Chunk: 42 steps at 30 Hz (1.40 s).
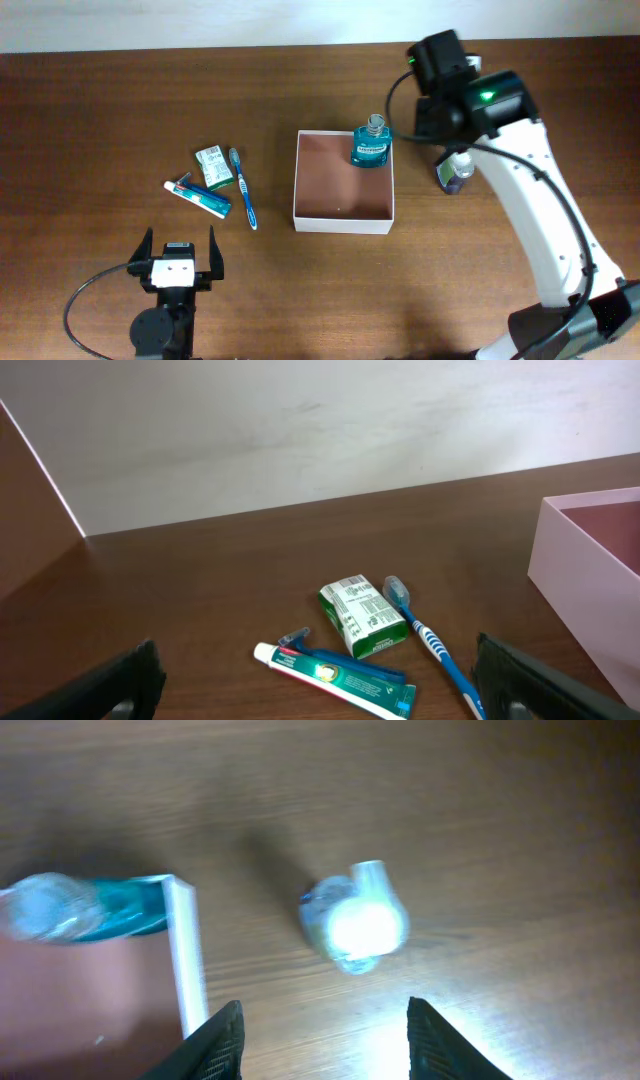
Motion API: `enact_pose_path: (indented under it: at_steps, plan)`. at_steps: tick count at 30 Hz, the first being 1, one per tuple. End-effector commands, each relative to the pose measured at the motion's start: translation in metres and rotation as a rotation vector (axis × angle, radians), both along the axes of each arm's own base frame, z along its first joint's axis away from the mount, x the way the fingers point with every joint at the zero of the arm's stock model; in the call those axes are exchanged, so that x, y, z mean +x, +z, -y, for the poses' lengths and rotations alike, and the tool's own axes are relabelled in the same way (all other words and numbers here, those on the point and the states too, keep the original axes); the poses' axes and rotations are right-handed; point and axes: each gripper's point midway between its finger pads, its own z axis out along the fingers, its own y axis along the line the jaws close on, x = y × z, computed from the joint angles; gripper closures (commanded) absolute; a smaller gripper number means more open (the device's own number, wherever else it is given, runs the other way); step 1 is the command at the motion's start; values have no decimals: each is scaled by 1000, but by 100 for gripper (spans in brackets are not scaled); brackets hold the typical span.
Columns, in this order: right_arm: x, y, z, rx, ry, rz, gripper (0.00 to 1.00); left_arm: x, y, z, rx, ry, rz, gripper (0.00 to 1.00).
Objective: Pack container
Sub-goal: 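Move the right gripper back and grasp the clear foam pump bottle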
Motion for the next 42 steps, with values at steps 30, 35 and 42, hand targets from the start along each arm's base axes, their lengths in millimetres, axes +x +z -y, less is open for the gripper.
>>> enact_pose_path:
  at_steps: [30, 35, 42]
  plan:
    - [-27, -94, 57, 105, 204, 98, 18, 0, -1, -2, 13, 8, 2, 1]
    - [-19, -89, 49, 209, 375, 142, 17, 0, -1, -2, 13, 8, 2, 1]
    - [-12, -87, 42, 224, 443, 168, 18, 0, -1, -2, 13, 9, 2, 1]
